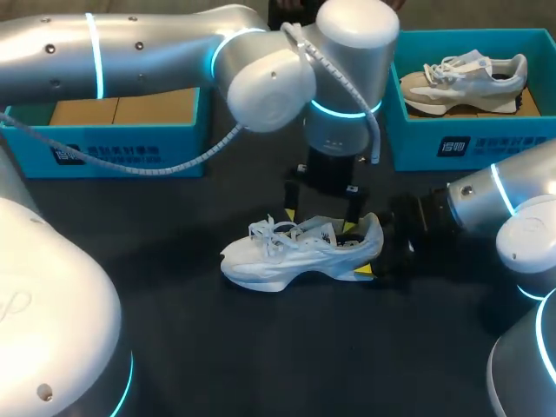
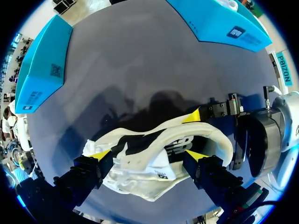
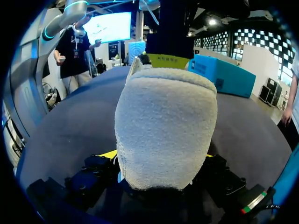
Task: Take the shoe out of the shoebox, open the shoe tongue, remove and reinsert the insole, then place the shoe into the shoebox
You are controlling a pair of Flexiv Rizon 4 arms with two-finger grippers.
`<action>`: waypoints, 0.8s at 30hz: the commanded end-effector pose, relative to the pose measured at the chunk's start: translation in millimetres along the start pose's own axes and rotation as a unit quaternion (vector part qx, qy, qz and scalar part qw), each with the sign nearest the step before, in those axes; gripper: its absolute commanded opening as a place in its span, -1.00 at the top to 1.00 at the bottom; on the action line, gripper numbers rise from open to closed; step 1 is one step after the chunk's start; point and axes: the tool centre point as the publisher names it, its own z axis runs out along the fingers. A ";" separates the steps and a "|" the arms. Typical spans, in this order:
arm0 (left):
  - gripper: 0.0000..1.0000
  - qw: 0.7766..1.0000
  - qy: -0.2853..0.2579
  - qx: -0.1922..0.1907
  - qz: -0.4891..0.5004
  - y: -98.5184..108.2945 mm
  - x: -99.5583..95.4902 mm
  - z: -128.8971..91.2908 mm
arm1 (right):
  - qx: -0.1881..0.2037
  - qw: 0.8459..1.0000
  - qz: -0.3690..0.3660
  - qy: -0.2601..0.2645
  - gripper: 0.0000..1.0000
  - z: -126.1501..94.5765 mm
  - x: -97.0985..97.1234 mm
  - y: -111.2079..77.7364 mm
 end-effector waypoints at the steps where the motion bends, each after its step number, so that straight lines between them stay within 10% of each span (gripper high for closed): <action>1: -1.00 1.000 -0.010 -0.005 0.003 -5.0 6.8 5.4 | 0.001 1.000 0.000 0.001 1.00 7.4 -0.4 -0.8; 24: -1.00 0.996 -0.079 -0.010 -0.030 16.0 -19.8 12.3 | 0.001 1.000 0.000 0.001 1.00 7.4 -0.4 -0.8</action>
